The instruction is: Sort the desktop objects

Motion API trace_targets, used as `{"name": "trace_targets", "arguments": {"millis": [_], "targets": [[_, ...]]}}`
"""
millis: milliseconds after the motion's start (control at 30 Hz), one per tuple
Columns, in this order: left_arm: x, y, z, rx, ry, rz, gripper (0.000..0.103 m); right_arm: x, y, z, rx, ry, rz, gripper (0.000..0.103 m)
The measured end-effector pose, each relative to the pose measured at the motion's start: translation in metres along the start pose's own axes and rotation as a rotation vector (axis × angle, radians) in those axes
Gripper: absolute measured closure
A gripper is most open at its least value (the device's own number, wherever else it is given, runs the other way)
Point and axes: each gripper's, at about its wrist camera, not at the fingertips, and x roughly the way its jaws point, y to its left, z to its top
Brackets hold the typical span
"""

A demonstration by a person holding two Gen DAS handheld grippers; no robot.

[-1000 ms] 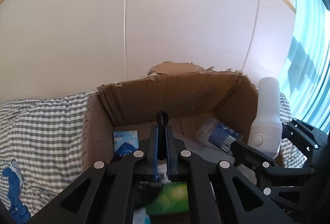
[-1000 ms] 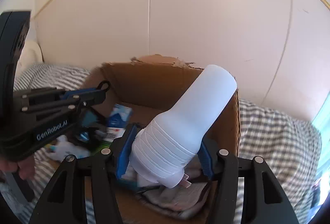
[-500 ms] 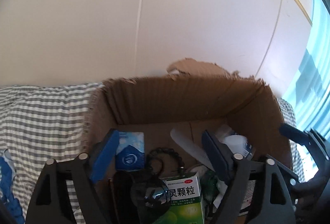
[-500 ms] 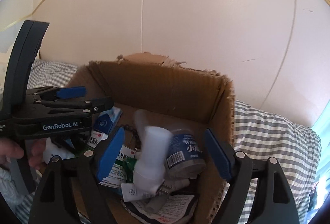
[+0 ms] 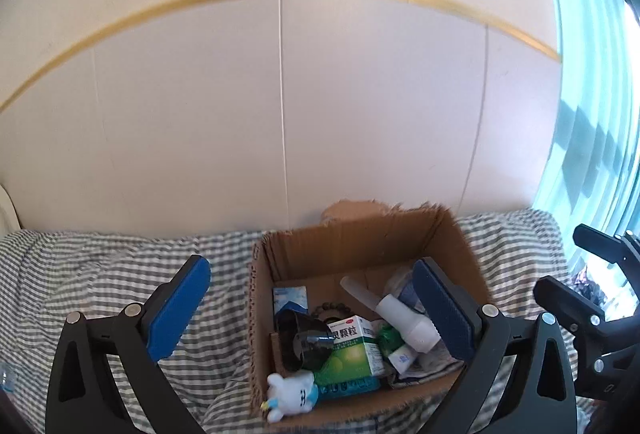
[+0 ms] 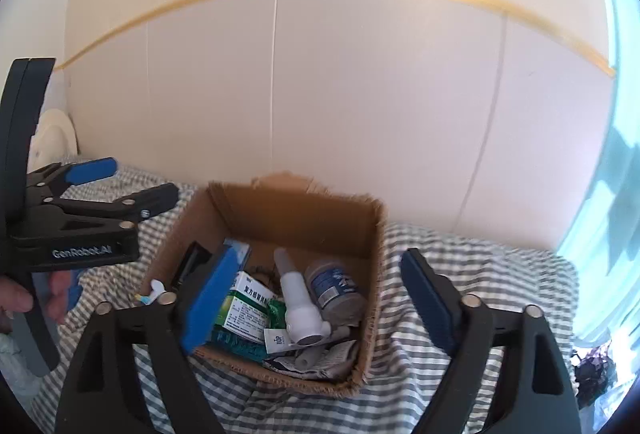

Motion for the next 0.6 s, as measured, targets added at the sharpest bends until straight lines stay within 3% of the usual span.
{"name": "trace_targets", "arguments": {"millis": [100, 167, 267, 400, 600], "targets": [[-0.025, 0.004, 0.011, -0.02, -0.05, 0.02, 0.0, -0.031, -0.002, 0.0, 0.018, -0.047, -0.019, 0.011], [-0.042, 0.004, 0.013, -0.031, -0.079, 0.025, 0.0, -0.051, -0.004, 0.0, 0.032, -0.08, -0.049, 0.0], [-0.064, 0.002, 0.001, -0.038, -0.104, 0.026, 0.0, -0.078, -0.003, -0.006, 0.048, -0.139, -0.093, 0.0], [-0.08, -0.001, -0.036, -0.031, -0.14, 0.055, 0.0, -0.097, 0.004, -0.03, 0.072, -0.165, -0.122, 0.0], [-0.088, -0.001, -0.124, -0.047, -0.134, 0.132, 0.0, -0.101, 0.018, -0.117, 0.153, -0.146, -0.143, 0.0]]}}
